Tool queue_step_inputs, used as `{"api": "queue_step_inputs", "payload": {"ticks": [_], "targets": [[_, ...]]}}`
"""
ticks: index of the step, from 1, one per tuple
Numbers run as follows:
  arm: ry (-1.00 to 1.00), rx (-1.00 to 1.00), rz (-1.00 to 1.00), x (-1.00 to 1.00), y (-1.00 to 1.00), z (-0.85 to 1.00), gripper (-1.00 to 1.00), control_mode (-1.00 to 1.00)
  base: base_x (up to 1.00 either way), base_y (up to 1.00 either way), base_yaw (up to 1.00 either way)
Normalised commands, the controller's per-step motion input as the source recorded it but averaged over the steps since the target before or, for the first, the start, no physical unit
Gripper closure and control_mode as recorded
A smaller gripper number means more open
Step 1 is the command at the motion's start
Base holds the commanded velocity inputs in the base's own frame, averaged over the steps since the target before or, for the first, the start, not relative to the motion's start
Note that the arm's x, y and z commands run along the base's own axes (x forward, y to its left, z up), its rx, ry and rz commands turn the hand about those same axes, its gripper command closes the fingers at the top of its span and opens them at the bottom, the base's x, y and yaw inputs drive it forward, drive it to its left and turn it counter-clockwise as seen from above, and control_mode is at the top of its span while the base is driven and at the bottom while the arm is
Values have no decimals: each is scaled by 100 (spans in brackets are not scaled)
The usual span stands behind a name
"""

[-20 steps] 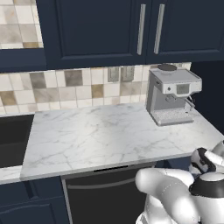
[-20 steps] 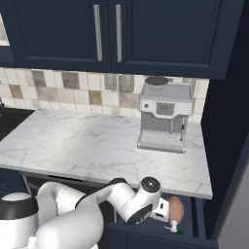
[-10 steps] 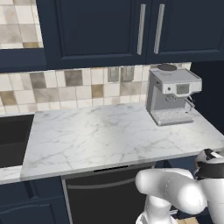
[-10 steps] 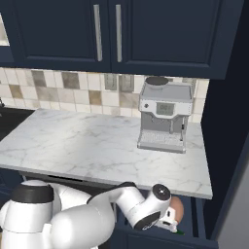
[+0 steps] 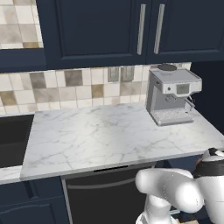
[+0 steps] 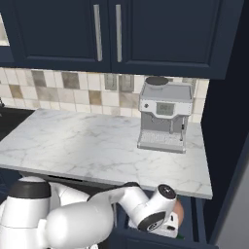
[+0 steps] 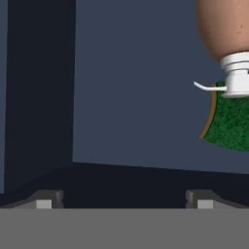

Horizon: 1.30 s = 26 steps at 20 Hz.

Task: Restock the sink supplies by placing the sponge and soap dispenser on the counter and next to the sink. Make sure the soap dispenser is upright.

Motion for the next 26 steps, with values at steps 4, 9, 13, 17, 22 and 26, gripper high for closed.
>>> {"api": "queue_step_inputs", "payload": {"ticks": [4,9,13,17,22,26], "targets": [[6,0,7,-81,0,0,-100,-100,0,0,0],[3,0,3,-100,0,15,-100,-100,0,0,0],[5,0,0,-44,-15,84,-100,-100,0,0,0],[15,0,-1,52,-63,58,-100,-100,0,0,0],[2,-4,-7,33,-60,0,-100,-100,0,0,0],[1,0,-3,45,-49,-1,-100,-100,0,0,0]]}}
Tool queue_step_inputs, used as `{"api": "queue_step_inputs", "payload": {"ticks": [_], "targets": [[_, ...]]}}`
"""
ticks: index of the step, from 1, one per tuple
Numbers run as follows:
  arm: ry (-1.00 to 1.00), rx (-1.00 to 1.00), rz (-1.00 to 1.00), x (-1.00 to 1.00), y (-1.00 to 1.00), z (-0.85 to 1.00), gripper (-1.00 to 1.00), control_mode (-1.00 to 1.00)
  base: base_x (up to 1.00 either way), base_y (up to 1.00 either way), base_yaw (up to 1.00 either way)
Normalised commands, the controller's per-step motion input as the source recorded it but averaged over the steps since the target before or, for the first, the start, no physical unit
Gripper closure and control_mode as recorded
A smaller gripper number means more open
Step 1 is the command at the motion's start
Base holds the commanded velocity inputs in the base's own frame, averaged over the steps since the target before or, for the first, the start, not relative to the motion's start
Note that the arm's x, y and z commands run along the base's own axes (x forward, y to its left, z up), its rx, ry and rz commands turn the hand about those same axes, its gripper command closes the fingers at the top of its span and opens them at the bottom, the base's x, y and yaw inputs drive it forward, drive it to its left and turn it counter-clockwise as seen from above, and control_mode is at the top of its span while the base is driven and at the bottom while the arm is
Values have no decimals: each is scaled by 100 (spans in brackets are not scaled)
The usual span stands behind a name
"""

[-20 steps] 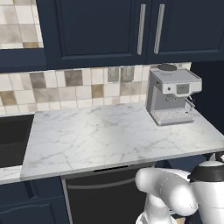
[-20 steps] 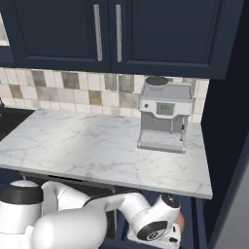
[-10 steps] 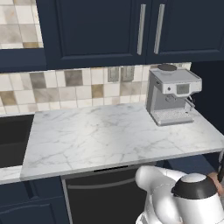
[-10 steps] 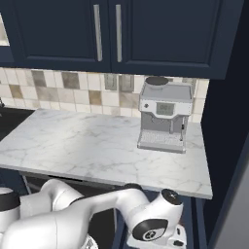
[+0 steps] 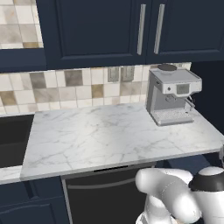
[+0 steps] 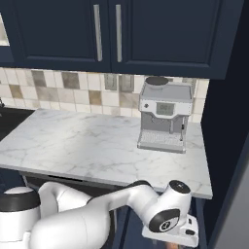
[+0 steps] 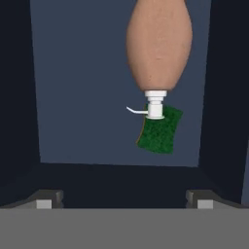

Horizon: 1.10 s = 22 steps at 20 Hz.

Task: Restock the sink supplies by placing the sponge and soap dispenser on the counter and next to the sink. Make sure the soap dispenser is upright.

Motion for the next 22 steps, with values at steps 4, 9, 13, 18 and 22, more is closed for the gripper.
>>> {"api": "queue_step_inputs", "payload": {"ticks": [4,9,13,18,22], "targets": [[0,0,-7,39,-30,-2,-100,-100,0,0,0],[0,-5,-8,17,-2,-28,-100,-100,0,0,0],[0,-11,-9,4,0,-42,-100,-100,0,0,0],[-1,-14,-7,16,0,-47,-100,-100,0,0,0],[-9,-4,0,18,0,-21,-100,-100,0,0,0]]}}
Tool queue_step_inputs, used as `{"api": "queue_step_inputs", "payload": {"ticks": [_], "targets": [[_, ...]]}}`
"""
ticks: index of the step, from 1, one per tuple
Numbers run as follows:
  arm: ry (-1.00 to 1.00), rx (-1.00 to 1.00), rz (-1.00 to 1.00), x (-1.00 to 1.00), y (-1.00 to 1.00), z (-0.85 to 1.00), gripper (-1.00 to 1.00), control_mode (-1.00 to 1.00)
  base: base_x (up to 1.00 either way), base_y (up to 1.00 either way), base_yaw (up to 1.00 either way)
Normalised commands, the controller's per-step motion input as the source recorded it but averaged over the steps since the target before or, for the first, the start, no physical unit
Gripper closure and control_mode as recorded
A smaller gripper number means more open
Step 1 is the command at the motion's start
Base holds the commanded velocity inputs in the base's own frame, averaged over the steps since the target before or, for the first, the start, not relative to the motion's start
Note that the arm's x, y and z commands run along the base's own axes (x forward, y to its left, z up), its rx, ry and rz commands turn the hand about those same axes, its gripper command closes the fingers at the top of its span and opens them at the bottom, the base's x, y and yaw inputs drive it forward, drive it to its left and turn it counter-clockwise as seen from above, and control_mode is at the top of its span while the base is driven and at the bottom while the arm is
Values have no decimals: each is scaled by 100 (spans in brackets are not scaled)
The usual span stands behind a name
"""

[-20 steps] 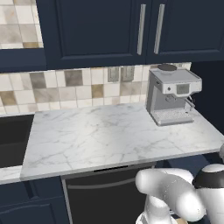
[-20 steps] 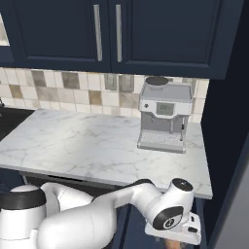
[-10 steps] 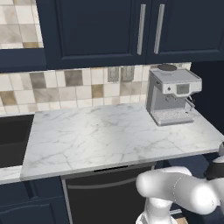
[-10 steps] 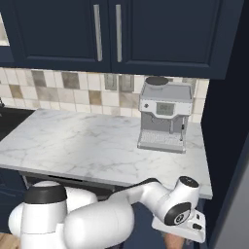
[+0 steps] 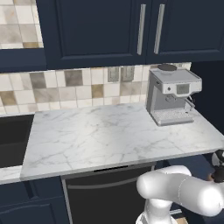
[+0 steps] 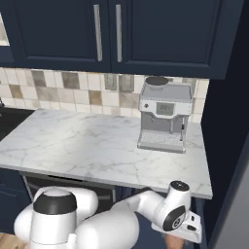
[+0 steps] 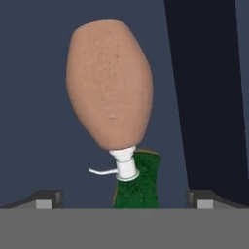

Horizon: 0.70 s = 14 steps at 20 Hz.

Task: Restock the sink supplies by placing the sponge and soap dispenser on the counter and next to the sink. Make sure the soap dispenser is upright.

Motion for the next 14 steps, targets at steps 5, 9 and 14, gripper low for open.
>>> {"api": "queue_step_inputs", "payload": {"ticks": [5,9,14], "targets": [[-4,0,12,0,0,-13,-100,-100,0,0,0],[-2,0,15,0,0,-20,-100,-100,0,0,0],[-4,0,13,0,0,-21,-100,-100,0,0,0]]}}
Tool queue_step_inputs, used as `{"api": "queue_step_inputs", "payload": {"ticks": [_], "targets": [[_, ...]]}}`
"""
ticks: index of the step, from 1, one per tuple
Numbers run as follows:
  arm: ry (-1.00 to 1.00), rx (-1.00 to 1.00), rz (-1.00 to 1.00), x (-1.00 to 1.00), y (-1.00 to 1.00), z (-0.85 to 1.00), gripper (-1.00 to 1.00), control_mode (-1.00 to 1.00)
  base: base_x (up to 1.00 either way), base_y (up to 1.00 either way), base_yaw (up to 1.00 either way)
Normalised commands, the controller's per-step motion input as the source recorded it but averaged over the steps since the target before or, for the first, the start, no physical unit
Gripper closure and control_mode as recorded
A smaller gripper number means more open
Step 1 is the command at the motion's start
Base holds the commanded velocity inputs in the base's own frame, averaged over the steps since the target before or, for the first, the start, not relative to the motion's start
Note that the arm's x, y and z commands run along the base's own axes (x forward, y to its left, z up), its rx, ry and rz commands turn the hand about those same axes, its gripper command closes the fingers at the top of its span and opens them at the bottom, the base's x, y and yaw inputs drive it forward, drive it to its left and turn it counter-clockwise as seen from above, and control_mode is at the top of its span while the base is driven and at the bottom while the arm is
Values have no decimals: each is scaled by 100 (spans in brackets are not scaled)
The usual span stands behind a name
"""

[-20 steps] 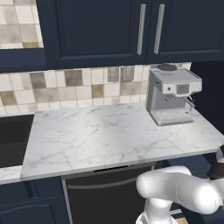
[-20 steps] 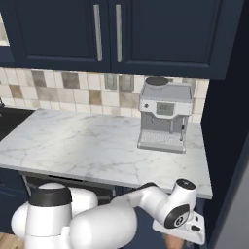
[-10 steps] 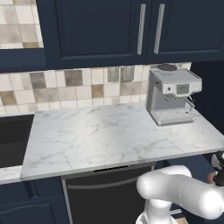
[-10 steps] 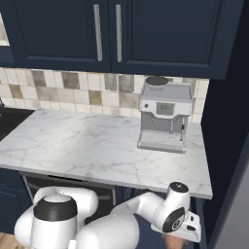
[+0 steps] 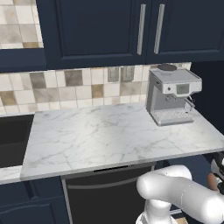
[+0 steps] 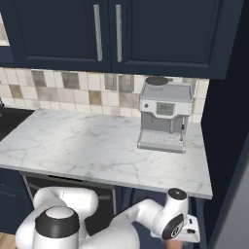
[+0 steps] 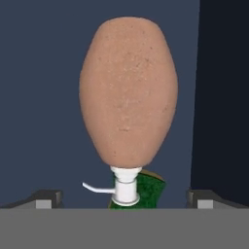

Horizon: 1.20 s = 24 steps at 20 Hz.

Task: Restock the sink supplies by placing the sponge and soap dispenser on the counter and next to the sink. Make sure the soap dispenser is upright.

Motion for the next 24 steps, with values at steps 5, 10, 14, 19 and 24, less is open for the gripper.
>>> {"api": "queue_step_inputs", "payload": {"ticks": [5,10,14,19,24], "targets": [[-5,0,11,0,-1,-18,-100,-100,0,0,0],[-3,0,3,6,-17,-14,-100,-100,0,0,0],[-1,1,1,21,-10,-12,-100,-100,0,0,0],[0,3,4,30,0,-6,-100,-100,0,0,0],[-1,0,2,7,0,-21,-100,-100,0,0,0]]}}
